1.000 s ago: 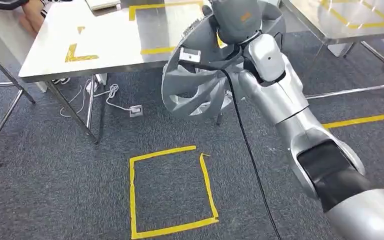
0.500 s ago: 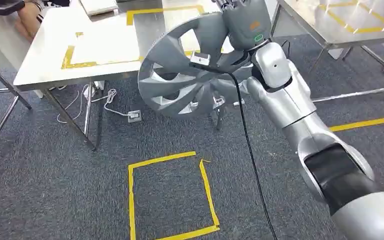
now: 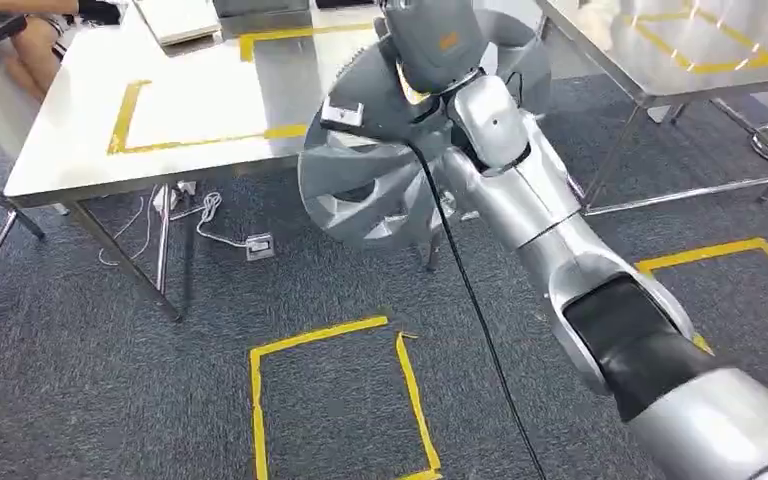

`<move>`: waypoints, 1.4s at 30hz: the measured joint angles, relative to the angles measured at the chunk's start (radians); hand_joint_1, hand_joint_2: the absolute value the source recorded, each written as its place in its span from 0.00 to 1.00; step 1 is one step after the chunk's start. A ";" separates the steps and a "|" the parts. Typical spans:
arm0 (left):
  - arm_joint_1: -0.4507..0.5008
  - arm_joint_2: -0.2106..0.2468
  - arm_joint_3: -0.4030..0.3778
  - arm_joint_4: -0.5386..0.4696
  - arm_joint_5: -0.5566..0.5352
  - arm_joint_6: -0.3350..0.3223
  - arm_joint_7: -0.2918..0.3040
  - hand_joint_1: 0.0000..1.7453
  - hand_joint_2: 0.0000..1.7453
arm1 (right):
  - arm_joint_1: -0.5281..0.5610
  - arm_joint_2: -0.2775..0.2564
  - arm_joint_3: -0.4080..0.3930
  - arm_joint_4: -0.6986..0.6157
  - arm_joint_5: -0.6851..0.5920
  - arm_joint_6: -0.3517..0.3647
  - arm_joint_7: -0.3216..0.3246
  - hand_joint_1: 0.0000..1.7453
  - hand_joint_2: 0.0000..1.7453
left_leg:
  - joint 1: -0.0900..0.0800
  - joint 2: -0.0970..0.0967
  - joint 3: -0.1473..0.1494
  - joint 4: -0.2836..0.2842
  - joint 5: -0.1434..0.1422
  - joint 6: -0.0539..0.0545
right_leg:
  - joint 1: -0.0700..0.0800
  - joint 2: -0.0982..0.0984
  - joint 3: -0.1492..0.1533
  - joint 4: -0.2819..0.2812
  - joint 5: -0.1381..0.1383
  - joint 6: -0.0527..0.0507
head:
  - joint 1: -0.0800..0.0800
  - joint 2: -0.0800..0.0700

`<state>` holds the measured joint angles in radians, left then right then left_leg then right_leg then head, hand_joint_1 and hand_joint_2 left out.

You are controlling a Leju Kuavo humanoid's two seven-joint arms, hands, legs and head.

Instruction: Take the parts from the cabinet and place them on the table.

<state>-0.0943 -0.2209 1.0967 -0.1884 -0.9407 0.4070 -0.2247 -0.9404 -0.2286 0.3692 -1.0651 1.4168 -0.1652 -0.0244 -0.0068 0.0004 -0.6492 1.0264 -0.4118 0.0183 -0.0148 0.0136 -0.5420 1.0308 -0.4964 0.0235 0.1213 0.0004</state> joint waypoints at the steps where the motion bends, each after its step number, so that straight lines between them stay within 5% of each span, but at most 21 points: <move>1: -0.001 0.000 0.000 0.000 0.004 0.002 0.001 0.00 1.00 | -0.009 0.005 0.001 0.011 0.000 -0.004 -0.007 1.00 1.00 | 0.004 -0.001 0.012 -0.006 0.000 0.007 | -0.003 -0.002 -0.002 0.006 -0.009 0.006 | 0.000 0.000; 2: -0.001 0.000 0.000 0.000 0.005 0.005 0.002 0.00 1.00 | -0.021 0.010 0.003 0.027 -0.002 -0.010 -0.012 1.00 1.00 | 0.004 -0.003 0.018 -0.006 -0.002 0.010 | -0.004 -0.006 -0.013 0.035 -0.013 0.008 | 0.000 0.000; 5: -0.004 0.000 0.001 0.000 0.005 0.008 0.002 0.00 1.00 | -0.047 0.027 0.004 0.071 -0.011 -0.034 -0.013 1.00 1.00 | 0.003 -0.003 0.027 -0.005 -0.016 0.022 | -0.002 -0.008 -0.146 0.242 -0.086 0.016 | 0.001 0.000; 7: -0.002 0.000 0.005 0.000 0.007 0.008 0.002 0.00 1.00 | -0.041 0.039 0.006 0.089 -0.010 -0.037 -0.012 1.00 1.00 | 0.001 -0.005 0.041 -0.003 -0.030 0.023 | -0.002 -0.009 -0.202 0.292 -0.100 0.017 | 0.000 0.000; 8: -0.002 0.000 0.007 0.000 0.007 0.008 0.002 0.00 1.00 | -0.040 0.044 0.006 0.095 -0.009 -0.037 -0.011 1.00 1.00 | 0.001 -0.006 0.050 -0.001 -0.038 0.022 | -0.002 -0.009 -0.199 0.257 -0.072 0.013 | 0.001 0.000; 11: -0.001 0.000 0.008 0.000 0.010 0.008 -0.002 0.00 1.00 | -0.049 0.052 0.006 0.103 -0.008 -0.038 -0.009 1.00 1.00 | 0.001 -0.010 0.081 0.000 -0.067 0.015 | 0.002 -0.012 -0.121 0.014 0.109 -0.001 | 0.001 0.000; 13: -0.003 0.000 0.008 0.000 0.013 0.008 -0.007 0.00 1.00 | -0.063 0.062 0.006 0.116 -0.012 -0.035 -0.010 1.00 1.00 | -0.002 -0.014 0.087 0.002 -0.080 -0.001 | 0.012 -0.013 -0.116 -0.004 0.056 -0.008 | 0.002 0.000; 14: -0.003 0.000 0.008 0.000 0.014 0.008 -0.009 0.00 1.00 | -0.063 0.065 0.006 0.118 -0.014 -0.034 -0.011 1.00 1.00 | -0.003 -0.013 0.096 0.008 -0.079 -0.007 | 0.013 -0.010 -0.107 -0.013 0.077 -0.016 | 0.003 0.000; 17: -0.003 0.001 0.009 -0.001 0.014 0.007 -0.014 0.00 1.00 | -0.077 0.077 0.005 0.125 -0.018 -0.033 -0.012 1.00 1.00 | -0.002 -0.011 0.094 0.034 -0.093 -0.025 | 0.003 -0.009 -0.078 -0.019 0.080 -0.035 | 0.005 0.000; 21: -0.004 0.001 0.010 -0.001 0.013 0.007 -0.019 0.00 1.00 | -0.094 0.091 0.005 0.137 -0.017 -0.033 -0.011 1.00 1.00 | 0.010 -0.010 -0.065 0.280 -0.185 -0.039 | 0.001 -0.009 -0.059 -0.018 0.058 -0.041 | -0.006 0.000; 23: 0.000 0.003 0.011 -0.001 0.008 0.007 -0.017 0.00 1.00 | -0.094 0.091 0.003 0.150 -0.017 -0.040 -0.008 1.00 1.00 | 0.016 -0.009 -0.090 0.271 -0.157 -0.047 | -0.003 -0.007 -0.042 -0.018 0.044 -0.034 | -0.005 0.000; 26: 0.002 0.006 0.011 -0.001 0.004 0.007 -0.012 0.00 1.00 | -0.097 0.091 -0.005 0.157 -0.025 -0.051 -0.013 1.00 1.00 | 0.025 -0.007 -0.016 0.043 0.015 -0.061 | -0.016 -0.008 -0.005 -0.017 0.015 -0.016 | -0.006 0.000; 27: 0.003 0.005 0.012 0.000 0.004 0.007 -0.010 0.00 1.00 | -0.099 0.091 -0.006 0.160 -0.031 -0.053 -0.016 1.00 1.00 | 0.024 -0.008 -0.009 0.008 0.006 -0.060 | -0.014 -0.006 0.001 -0.012 0.007 -0.007 | -0.007 0.000; 28: 0.000 0.006 0.013 0.000 0.004 0.005 -0.009 0.00 1.00 | -0.103 0.091 -0.009 0.165 -0.043 -0.058 -0.022 1.00 1.00 | 0.021 -0.005 -0.006 0.013 -0.033 -0.038 | -0.013 -0.004 -0.003 -0.014 0.002 0.000 | -0.013 0.000; 29: 0.001 0.006 0.013 0.000 0.004 0.004 -0.009 0.00 1.00 | -0.103 0.091 -0.014 0.166 -0.051 -0.056 -0.031 1.00 1.00 | 0.018 -0.006 0.001 0.012 -0.007 -0.029 | -0.010 -0.004 -0.002 -0.016 -0.003 0.009 | -0.011 0.000; 32: 0.004 0.006 0.013 0.000 0.004 0.004 -0.007 0.00 1.00 | -0.099 0.090 -0.027 0.169 -0.066 -0.057 -0.033 1.00 1.00 | 0.020 -0.006 0.017 0.010 -0.011 0.001 | -0.016 -0.005 0.000 0.009 -0.006 0.025 | -0.011 0.000; 37: 0.002 0.006 0.013 0.000 0.004 0.004 -0.004 0.00 1.00 | -0.093 0.086 -0.039 0.179 -0.083 -0.050 -0.039 1.00 1.00 | 0.011 -0.004 0.032 0.011 -0.033 0.021 | -0.006 -0.009 -0.193 0.283 -0.093 0.025 | -0.007 0.000; 38: 0.003 0.006 0.013 0.000 0.003 0.004 -0.002 0.00 1.00 | -0.088 0.085 -0.040 0.182 -0.088 -0.048 -0.044 1.00 1.00 | 0.007 -0.003 0.041 0.011 -0.040 0.022 | -0.004 -0.009 -0.202 0.268 -0.072 0.021 | -0.007 0.000; 40: 0.003 0.005 0.013 0.000 0.003 0.004 -0.001 0.00 1.00 | -0.084 0.081 -0.042 0.184 -0.092 -0.047 -0.048 1.00 1.00 | 0.001 0.000 0.064 0.010 -0.056 0.024 | 0.005 -0.012 -0.167 0.143 0.023 -0.001 | -0.007 0.000; 41: 0.003 0.003 0.013 0.000 0.003 0.004 -0.002 0.00 1.00 | -0.086 0.079 -0.045 0.184 -0.097 -0.047 -0.050 1.00 1.00 | -0.002 0.003 0.075 0.010 -0.065 0.024 | 0.013 -0.021 -0.136 0.054 0.084 -0.014 | -0.007 0.000; 42: 0.003 -0.002 0.013 0.001 0.003 0.004 -0.002 0.00 1.00 | -0.089 0.078 -0.048 0.184 -0.099 -0.047 -0.051 1.00 1.00 | -0.004 0.005 0.084 0.011 -0.072 0.021 | 0.028 -0.052 -0.124 -0.001 0.107 -0.032 | -0.009 0.000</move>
<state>-0.0913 -0.2224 1.1097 -0.1873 -0.9377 0.4112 -0.2262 -1.0291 -0.1503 0.3216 -0.8808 1.3176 -0.2125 -0.0755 -0.0109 0.0051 -0.5656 1.0374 -0.4839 0.0391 0.0132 -0.0389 -0.6656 1.0303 -0.3896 -0.0083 0.1122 0.0004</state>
